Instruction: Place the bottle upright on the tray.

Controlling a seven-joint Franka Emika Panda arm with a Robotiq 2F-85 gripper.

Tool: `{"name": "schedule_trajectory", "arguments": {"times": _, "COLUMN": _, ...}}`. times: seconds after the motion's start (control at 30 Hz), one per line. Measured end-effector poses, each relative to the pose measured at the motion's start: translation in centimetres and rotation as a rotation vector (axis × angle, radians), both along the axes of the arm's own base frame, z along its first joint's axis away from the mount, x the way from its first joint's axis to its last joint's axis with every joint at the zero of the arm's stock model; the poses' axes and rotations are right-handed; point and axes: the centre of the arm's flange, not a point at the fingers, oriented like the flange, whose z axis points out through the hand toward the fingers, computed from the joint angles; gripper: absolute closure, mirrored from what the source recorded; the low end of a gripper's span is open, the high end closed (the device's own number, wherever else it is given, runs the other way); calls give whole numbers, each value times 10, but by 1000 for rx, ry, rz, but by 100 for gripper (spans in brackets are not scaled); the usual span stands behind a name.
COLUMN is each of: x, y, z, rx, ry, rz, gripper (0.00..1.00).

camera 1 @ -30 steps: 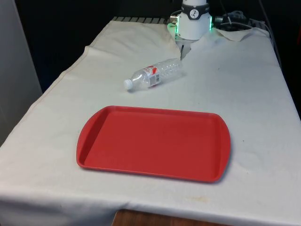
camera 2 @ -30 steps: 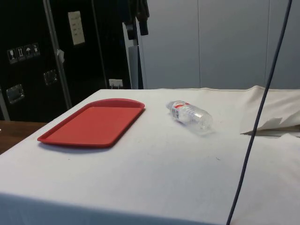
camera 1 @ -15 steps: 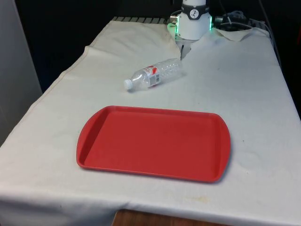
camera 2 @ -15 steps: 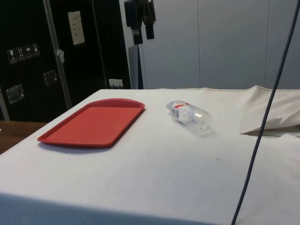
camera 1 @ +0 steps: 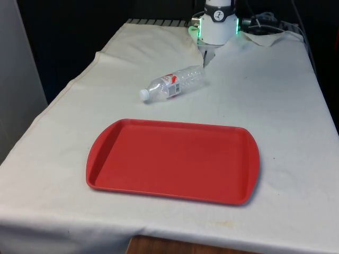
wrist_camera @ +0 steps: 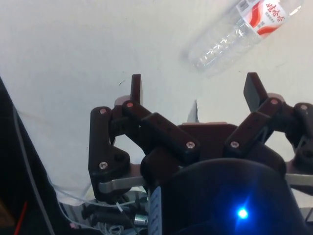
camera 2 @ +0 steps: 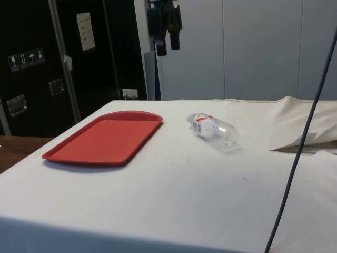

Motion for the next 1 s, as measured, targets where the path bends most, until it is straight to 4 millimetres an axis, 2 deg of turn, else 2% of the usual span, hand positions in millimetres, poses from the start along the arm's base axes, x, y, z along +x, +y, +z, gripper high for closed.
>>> {"name": "schedule_trajectory", "arguments": {"times": 1.0, "x": -11, "y": -16, "z": -45, "rx": -1, "ry": 2, "rz": -52, "gripper": 0}}
